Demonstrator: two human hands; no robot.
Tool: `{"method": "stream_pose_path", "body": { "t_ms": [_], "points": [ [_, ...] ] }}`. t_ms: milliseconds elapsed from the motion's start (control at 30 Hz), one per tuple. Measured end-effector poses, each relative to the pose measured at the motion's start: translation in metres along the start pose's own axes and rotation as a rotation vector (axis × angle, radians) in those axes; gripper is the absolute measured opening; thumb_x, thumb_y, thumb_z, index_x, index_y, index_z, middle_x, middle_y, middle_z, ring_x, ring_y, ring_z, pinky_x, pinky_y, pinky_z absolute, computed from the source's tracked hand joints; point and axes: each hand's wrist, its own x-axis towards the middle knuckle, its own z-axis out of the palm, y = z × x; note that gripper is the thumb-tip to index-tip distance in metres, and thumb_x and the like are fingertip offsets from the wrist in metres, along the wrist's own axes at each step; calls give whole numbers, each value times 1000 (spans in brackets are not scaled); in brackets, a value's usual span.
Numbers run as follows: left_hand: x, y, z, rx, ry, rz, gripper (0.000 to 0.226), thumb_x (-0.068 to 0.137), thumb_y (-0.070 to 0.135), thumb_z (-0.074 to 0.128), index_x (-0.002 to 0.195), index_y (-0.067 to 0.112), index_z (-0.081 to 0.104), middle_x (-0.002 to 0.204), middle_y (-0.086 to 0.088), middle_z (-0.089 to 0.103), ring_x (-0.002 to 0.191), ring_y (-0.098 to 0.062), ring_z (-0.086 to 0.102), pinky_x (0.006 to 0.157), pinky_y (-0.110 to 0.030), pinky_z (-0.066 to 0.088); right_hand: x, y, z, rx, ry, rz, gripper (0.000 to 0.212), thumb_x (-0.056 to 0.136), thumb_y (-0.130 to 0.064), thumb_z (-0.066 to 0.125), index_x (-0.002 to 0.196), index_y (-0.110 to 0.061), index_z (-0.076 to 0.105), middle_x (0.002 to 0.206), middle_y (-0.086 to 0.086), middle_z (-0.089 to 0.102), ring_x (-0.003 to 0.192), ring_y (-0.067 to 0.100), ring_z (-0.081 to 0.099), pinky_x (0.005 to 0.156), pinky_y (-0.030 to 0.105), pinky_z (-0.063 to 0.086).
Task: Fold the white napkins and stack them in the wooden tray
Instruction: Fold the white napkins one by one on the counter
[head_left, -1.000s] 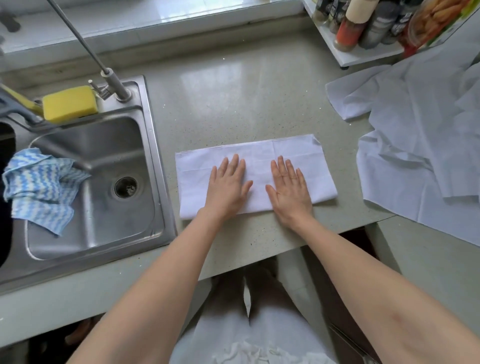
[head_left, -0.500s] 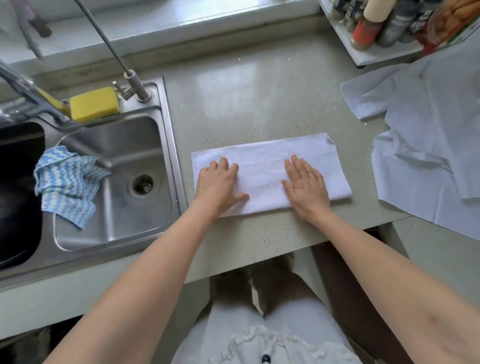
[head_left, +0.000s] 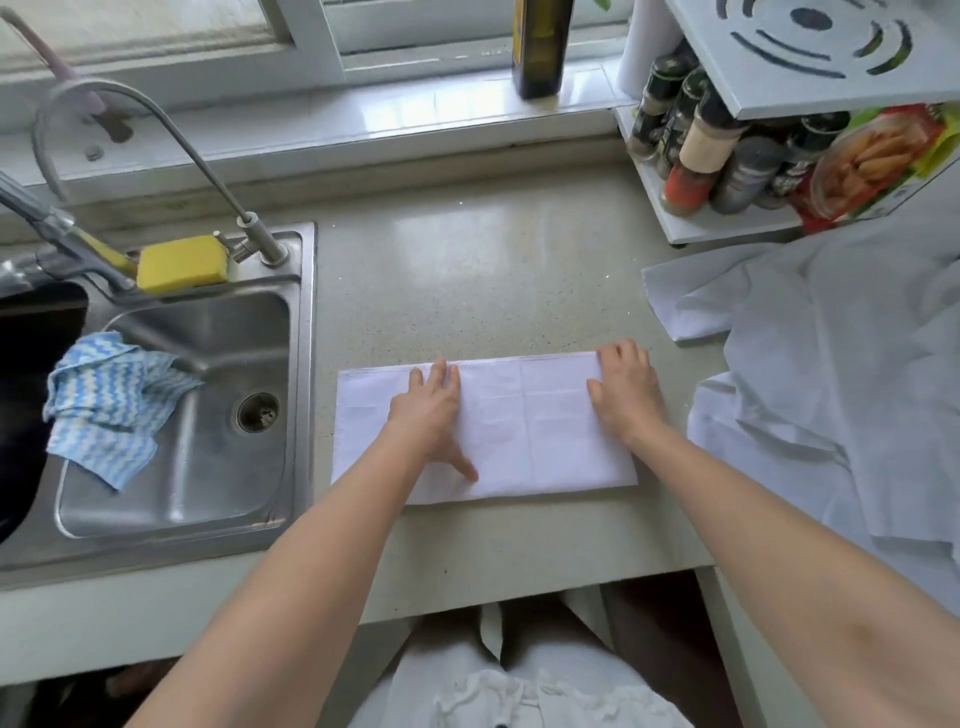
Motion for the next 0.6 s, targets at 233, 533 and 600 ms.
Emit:
{"method": "stream_pose_path", "body": {
  "t_ms": [233, 533, 600],
  "points": [
    [0, 10, 4, -89, -25, -80, 151, 45, 59, 87, 150, 24, -15, 156, -1, -25, 145, -37, -12, 103, -55, 39, 21, -2, -19, 287, -176, 245, 8, 85, -14, 59, 85, -10, 51, 97, 14, 60, 92, 31, 57, 67, 31, 38],
    [1, 4, 9, 66, 67, 42, 145, 47, 72, 77, 151, 21, -9, 158, -3, -6, 146, -29, -10, 116, -56, 15, 8, 6, -8, 738, -8, 332, 42, 95, -25, 50, 59, -17, 30, 56, -1, 28, 61, 19, 28, 51, 34, 18],
    [2, 6, 11, 54, 62, 42, 148, 47, 73, 77, 151, 18, -12, 159, -7, -10, 147, -29, -8, 118, -50, 15, 2, 9, -7, 834, -39, 342, 40, 95, -26, 52, 60, -17, 34, 57, -1, 30, 60, 16, 28, 52, 33, 20]
  ]
}}
